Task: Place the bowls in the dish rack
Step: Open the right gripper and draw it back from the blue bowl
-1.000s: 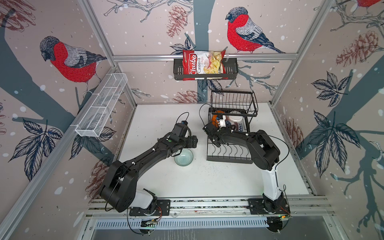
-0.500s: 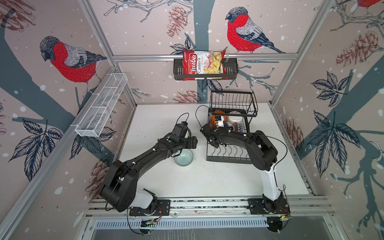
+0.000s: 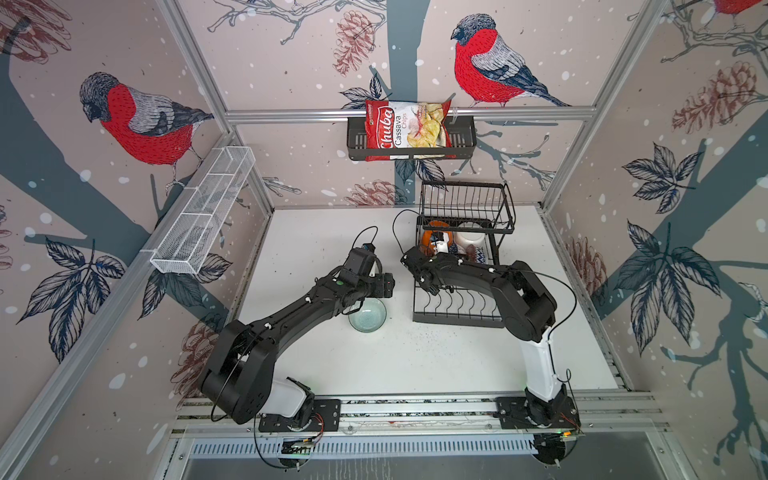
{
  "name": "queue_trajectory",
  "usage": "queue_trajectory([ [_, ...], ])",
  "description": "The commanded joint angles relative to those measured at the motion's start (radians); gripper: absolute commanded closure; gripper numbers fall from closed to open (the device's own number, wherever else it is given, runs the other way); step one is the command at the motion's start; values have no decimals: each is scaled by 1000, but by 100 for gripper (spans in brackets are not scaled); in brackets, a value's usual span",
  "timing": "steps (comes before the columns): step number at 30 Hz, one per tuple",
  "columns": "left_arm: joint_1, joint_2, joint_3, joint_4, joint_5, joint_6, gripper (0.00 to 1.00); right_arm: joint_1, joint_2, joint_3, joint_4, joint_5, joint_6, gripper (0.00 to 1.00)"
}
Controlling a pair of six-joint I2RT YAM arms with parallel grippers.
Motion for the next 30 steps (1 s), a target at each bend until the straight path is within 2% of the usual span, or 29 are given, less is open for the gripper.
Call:
queue_trajectory([
  [1,1,-3,3,32,2,12,14,1,-22,-2,2,-8,7,49],
  [3,0,-3,5,30,0,13,14,1,-37,-11,16,-18,-5,41],
  [8,0,-4,15,19,-5,12,14,1,-91,-45,79,-55,-51,31],
  [18,0,-25,28,-13,-35,0,14,8,-225,-159,243,-203,-166,21],
  [30,1,-54,28,-62,-80,-32,14,21,-354,-223,294,-271,-220,11],
])
